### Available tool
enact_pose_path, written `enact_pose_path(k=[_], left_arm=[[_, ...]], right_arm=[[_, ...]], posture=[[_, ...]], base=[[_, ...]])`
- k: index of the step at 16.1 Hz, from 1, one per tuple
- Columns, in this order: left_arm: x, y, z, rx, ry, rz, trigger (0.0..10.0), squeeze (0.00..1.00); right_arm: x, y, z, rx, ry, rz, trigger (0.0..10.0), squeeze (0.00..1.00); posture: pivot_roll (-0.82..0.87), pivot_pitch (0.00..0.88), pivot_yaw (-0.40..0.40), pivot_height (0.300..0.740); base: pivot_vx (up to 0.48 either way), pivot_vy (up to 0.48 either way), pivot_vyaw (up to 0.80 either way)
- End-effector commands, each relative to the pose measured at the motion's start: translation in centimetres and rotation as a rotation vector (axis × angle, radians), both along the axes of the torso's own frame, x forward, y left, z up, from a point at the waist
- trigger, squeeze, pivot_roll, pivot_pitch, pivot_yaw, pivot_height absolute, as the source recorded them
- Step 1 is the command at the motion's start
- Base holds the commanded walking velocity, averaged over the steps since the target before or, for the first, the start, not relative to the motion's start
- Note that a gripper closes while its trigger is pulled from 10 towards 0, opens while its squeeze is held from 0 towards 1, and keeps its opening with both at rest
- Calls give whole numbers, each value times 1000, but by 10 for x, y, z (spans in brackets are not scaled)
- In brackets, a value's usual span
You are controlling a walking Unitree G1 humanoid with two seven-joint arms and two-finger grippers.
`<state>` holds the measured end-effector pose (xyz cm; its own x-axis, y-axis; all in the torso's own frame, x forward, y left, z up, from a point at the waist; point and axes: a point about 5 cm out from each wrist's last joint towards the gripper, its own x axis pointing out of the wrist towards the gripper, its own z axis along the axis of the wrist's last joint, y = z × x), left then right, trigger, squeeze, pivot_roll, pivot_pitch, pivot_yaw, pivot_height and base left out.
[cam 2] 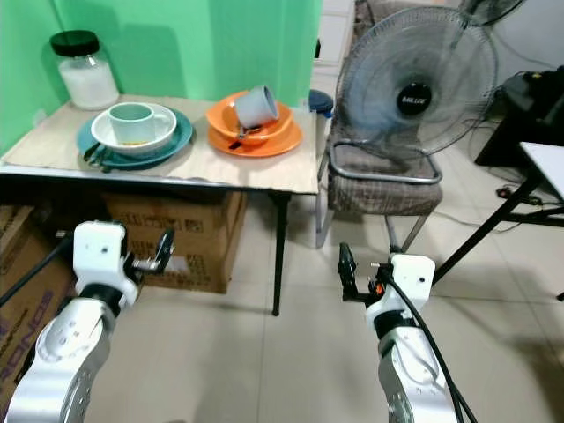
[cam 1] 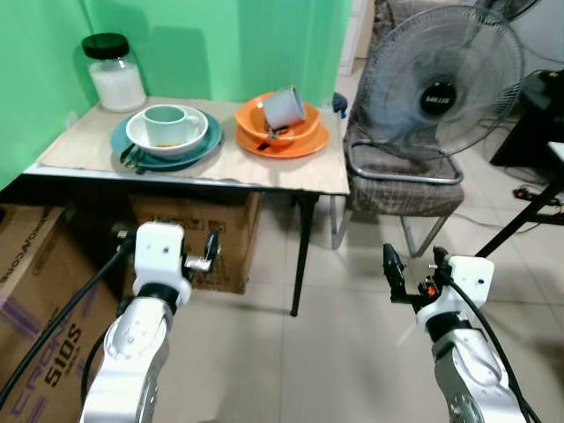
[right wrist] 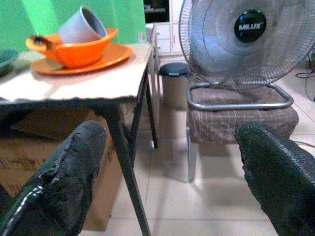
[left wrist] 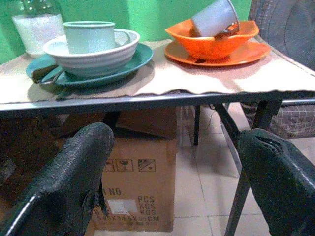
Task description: Setting the table
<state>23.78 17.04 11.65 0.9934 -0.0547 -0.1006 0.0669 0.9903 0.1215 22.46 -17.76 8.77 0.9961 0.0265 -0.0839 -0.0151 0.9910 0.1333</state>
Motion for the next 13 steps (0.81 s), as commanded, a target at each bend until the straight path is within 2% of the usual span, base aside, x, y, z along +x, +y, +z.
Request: enact_pose_path(k=[1, 3, 5, 7, 8, 9, 10, 12, 13], left_arm=[[1, -5, 5, -2, -29, -22, 10000, 0], [12, -15, 6, -13, -40, -61, 10000, 0], [20, -16, 12, -19, -55, -85, 10000, 0], [22, -14, 10, -13, -51, -80, 10000, 0], [22, -14, 10, -14, -53, -78, 10000, 0], [23, -13, 12, -17, -62, -76, 10000, 0], [23, -12, 13, -17, -68, -71, 10000, 0], [25, -12, 17, -11, -80, -74, 10000, 0], [24, -12, 19, -11, -84, -74, 10000, 0]], right_arm=[[2, -5, 5, 0, -16, -26, 10000, 0], [4, -7, 7, 17, -34, -58, 10000, 0], [4, -12, 6, 27, -25, -128, 10000, 0], [3, -5, 8, 2, -37, -64, 10000, 20], [3, -3, 10, -22, -44, -41, 10000, 208], [4, 1, 13, -65, -52, 4, 10000, 1000], [5, 4, 14, -94, -60, 21, 10000, 1000], [8, 6, 14, -21, -58, 4, 10000, 1000], [9, 7, 14, -18, -58, 3, 10000, 976]], posture=[[16, 0, -29, 740], [19, 0, -8, 740], [15, 0, 11, 740], [2, 0, 17, 740], [4, 0, 13, 740], [8, 0, 10, 740], [10, 0, 9, 740], [22, 0, 5, 740], [23, 0, 5, 740]], base=[[379, -292, 0], [394, -270, 0], [399, -259, 0], [405, -251, 0], [401, -259, 0], [405, -255, 800], [405, -251, 800], [405, -253, 800], [405, -251, 475]])
